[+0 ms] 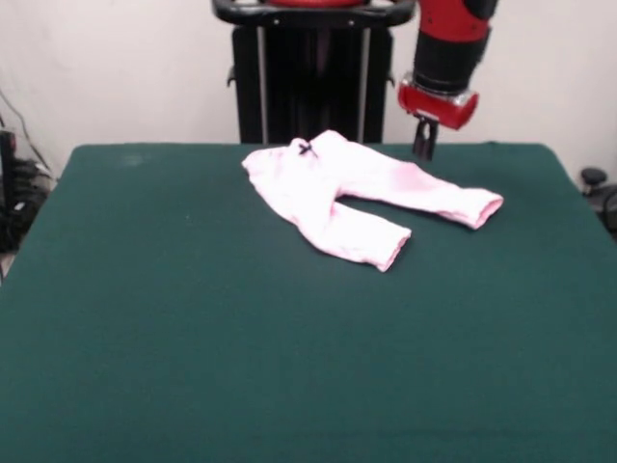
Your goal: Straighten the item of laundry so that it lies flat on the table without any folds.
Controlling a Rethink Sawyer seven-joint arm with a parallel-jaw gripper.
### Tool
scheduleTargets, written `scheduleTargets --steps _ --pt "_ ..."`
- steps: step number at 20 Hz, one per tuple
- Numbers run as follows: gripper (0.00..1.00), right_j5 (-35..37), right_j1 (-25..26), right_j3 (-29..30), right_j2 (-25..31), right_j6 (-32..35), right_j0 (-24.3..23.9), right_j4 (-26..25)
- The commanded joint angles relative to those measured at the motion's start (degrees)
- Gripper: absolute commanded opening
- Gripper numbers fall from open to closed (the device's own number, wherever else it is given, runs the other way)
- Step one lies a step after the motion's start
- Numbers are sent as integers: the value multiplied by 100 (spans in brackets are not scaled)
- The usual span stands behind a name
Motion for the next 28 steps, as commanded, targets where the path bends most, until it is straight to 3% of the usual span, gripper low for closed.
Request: scheduleTargets --steps 1,4,9,15,20,28 --pt "0 827 -504 -886 92 285 -296 -107" --pt "0 713 -605 -899 250 400 -534 -274" --pt "0 -72 -150 -1168 466 577 -959 -585" --pt "0 441 -516 -1299 348 688 -886 -401" --pt "0 -154 262 -1681 152 699 -782 -418" --pt "0 -659 870 -1949 103 823 -685 -488"
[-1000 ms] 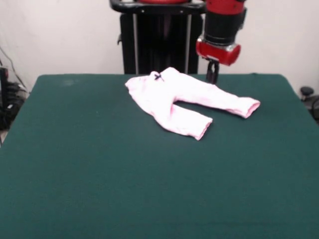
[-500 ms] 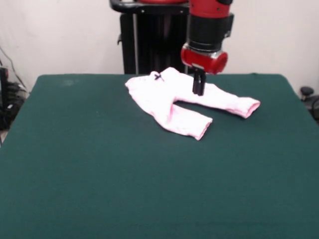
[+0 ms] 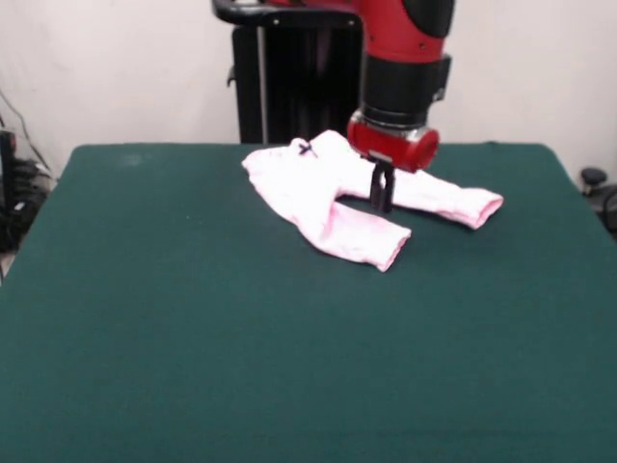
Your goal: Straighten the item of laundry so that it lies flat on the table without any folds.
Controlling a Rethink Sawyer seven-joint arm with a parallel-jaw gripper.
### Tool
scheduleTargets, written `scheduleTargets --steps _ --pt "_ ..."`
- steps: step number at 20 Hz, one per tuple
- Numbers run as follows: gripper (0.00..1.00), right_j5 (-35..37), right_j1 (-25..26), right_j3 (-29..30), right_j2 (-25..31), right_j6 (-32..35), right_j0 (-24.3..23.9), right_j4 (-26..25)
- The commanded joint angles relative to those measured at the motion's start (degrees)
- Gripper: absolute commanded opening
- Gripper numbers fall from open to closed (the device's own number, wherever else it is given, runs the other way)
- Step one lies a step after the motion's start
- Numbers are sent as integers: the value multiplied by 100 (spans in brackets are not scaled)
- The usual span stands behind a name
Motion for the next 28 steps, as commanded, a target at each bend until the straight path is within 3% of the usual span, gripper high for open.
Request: scheduleTargets --steps 1,6,20,22,25,28 --pt "0 -714 890 -735 145 836 236 -5" --pt "0 -548 1069 -917 -257 670 480 196" --pt "0 -849 1774 -1346 -417 543 489 -85" --pt "0 -1058 1972 -1483 -691 498 723 15" --pt "0 -2352 2568 -1740 -971 793 995 190" --pt "0 -3155 3069 -1860 -1466 853 1627 1037"
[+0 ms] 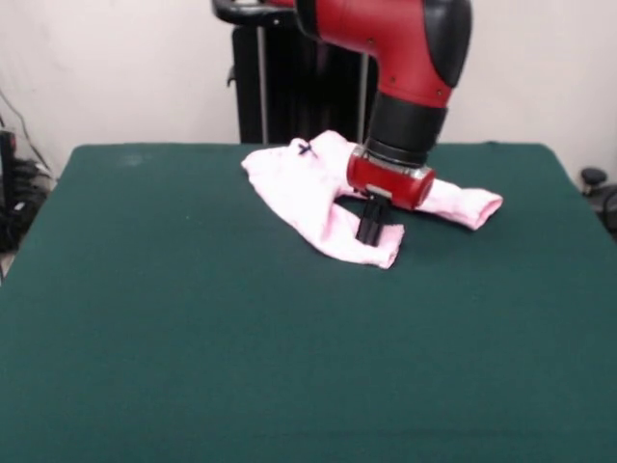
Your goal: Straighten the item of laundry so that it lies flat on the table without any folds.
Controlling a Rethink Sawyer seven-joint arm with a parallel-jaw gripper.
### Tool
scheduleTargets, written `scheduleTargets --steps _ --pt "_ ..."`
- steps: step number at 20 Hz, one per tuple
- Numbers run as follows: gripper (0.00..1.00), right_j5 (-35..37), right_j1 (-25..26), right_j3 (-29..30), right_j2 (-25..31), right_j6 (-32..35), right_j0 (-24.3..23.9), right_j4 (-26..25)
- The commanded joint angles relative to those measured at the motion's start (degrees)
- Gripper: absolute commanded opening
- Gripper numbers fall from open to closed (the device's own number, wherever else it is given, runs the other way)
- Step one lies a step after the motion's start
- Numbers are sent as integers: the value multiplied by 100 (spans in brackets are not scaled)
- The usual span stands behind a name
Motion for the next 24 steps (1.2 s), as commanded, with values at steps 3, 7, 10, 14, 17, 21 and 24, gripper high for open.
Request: scheduleTargets --steps 3,7,10,14,17,21,24 --pt "0 -2104 2102 -1110 -887 579 1025 1933" --pt "0 -2442 2281 -999 -1143 259 1443 2610" --pt "0 -2566 2355 -1030 -1162 117 1474 2655" --pt "0 -2627 2354 -1026 -1129 117 1444 2558" --pt "0 -2606 2280 -971 -1124 157 1417 2452" --pt "0 -2452 2153 -909 -1213 132 1438 2380" --pt "0 -2298 2015 -853 -1284 84 1510 2354"
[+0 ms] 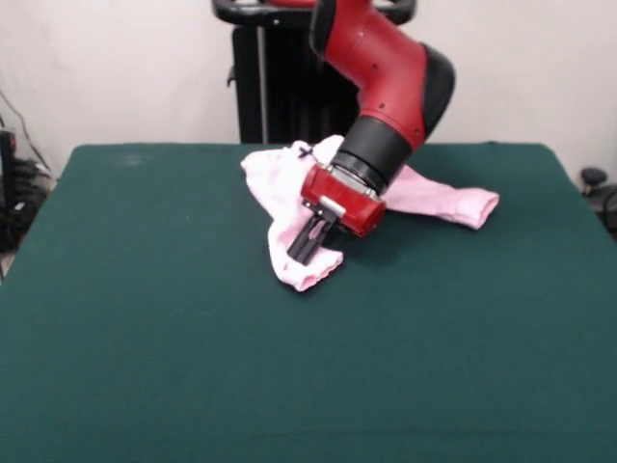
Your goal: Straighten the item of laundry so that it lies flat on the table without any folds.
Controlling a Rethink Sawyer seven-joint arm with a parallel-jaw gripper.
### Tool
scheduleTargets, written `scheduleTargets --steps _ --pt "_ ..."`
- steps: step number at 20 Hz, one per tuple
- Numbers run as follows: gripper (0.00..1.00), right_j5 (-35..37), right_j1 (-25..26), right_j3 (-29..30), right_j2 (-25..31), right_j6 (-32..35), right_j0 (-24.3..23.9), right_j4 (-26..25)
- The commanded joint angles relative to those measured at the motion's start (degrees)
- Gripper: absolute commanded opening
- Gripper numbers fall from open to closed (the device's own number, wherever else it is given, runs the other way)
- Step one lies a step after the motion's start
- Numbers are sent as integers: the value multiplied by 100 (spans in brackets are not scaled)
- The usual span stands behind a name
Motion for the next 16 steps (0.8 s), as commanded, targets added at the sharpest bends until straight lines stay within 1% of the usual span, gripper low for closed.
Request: scheduleTargets --steps 1,5,8,11,13,16 --pt "0 583 67 -450 81 52 42 388" --pt "0 756 28 -443 20 -141 236 758" --pt "0 885 45 -580 109 -143 299 994" --pt "0 953 116 -760 147 -276 402 1406" --pt "0 980 198 -838 93 -527 545 1831" --pt "0 1211 132 -831 -15 -772 688 2105"
